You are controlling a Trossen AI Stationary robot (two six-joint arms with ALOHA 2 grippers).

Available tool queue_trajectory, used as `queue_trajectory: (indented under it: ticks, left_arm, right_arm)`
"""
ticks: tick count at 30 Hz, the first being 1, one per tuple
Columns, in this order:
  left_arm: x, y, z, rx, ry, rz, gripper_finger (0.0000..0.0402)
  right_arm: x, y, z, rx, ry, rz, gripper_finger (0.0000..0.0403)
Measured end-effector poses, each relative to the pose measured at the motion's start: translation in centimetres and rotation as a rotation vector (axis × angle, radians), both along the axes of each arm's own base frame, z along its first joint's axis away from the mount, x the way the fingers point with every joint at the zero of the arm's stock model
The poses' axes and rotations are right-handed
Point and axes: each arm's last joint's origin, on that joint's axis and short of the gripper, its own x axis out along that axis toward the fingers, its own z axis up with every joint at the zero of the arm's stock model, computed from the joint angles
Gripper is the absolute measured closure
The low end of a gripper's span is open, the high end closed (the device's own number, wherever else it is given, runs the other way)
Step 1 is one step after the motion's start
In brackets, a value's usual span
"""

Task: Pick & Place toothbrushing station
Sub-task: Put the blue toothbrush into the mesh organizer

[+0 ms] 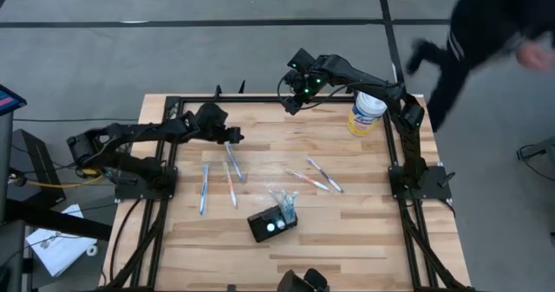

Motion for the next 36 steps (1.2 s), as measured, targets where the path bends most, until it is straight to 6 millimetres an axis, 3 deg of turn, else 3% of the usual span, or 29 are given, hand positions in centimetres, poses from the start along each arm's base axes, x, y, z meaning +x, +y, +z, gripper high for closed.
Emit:
queue_trajectory:
  ticks: [7, 17, 22, 27, 32, 36]
  left_arm:
    - [1.2, -0.1, -0.7, -0.070, -0.066, -0.013, 0.0225]
    - [1.8, -0.1, -3.1, -0.197, -0.005, -0.010, 0.0230]
    - [1.6, -0.1, -1.8, -0.157, -0.060, -0.022, 0.0221]
    - [0.5, 0.4, -0.2, -0.117, -0.093, 0.029, 0.0205]
    - [-2.0, -0.4, -1.0, -0.139, 0.171, 0.062, 0.0198]
    - [-3.1, -0.6, -0.9, -0.163, 0.233, 0.074, 0.0198]
  right_arm:
    - [0.0, 0.0, 0.0, 0.000, 0.000, 0.000, 0.0204]
    - [0.0, 0.0, 0.0, 0.015, -0.010, 0.009, 0.0204]
    - [0.0, 0.0, 0.0, 0.019, -0.012, 0.011, 0.0204]
    - [-0.1, -0.1, 0.0, 0.015, -0.019, 0.033, 0.0204]
    - [-0.3, -0.4, 0.0, 0.022, -0.028, 0.037, 0.0206]
    - [-0.5, -0.8, 0.0, 0.014, -0.029, 0.039, 0.0206]
